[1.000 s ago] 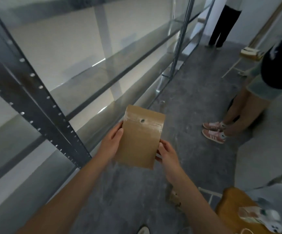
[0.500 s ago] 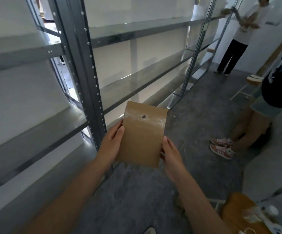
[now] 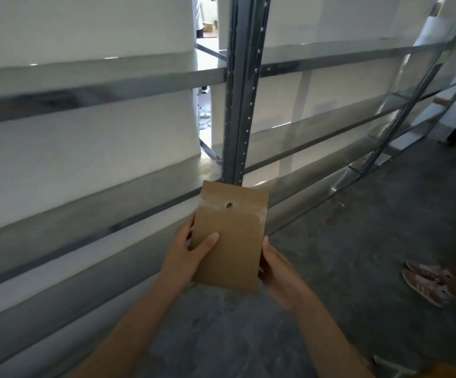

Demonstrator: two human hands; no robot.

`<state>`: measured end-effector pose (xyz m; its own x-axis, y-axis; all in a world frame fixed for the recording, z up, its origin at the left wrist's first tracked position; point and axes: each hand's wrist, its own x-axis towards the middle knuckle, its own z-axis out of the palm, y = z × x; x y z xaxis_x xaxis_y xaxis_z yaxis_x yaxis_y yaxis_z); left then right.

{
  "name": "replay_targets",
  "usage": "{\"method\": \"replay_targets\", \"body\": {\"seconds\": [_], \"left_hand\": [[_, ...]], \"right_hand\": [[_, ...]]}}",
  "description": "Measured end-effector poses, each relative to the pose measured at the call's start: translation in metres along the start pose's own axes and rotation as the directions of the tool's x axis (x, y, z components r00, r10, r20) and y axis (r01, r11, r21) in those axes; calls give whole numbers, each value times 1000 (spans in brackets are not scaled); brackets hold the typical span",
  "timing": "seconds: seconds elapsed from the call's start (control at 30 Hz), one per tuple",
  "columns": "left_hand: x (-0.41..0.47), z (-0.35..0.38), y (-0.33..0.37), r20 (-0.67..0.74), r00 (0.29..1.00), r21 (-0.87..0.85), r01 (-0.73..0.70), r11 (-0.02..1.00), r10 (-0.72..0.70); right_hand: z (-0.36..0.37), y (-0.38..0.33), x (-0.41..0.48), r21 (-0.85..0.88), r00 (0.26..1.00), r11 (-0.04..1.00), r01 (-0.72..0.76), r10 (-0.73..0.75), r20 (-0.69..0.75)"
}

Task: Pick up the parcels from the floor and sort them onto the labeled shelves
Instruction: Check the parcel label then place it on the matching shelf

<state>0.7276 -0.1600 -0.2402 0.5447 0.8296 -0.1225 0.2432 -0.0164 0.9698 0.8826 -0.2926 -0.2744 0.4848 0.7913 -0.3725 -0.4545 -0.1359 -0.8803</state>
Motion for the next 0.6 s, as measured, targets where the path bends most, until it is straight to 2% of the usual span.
{"method": "replay_targets", "body": {"seconds": [0.3,0.47,0.6], "left_hand": [[-23,-54,1,-253,967,-61,-7,998,-8],[-36,-77,-5,-250,968,-75,-47,996,27],[-47,-94,-13,-251,967,-36,-58,998,47]], "right_hand": [[47,-24,26,-230,981,968,-100,135,142],[80,-40,26,-197,981,973,-120,146,125],[101,-45,23,-263,988,958,-116,137,66]]}}
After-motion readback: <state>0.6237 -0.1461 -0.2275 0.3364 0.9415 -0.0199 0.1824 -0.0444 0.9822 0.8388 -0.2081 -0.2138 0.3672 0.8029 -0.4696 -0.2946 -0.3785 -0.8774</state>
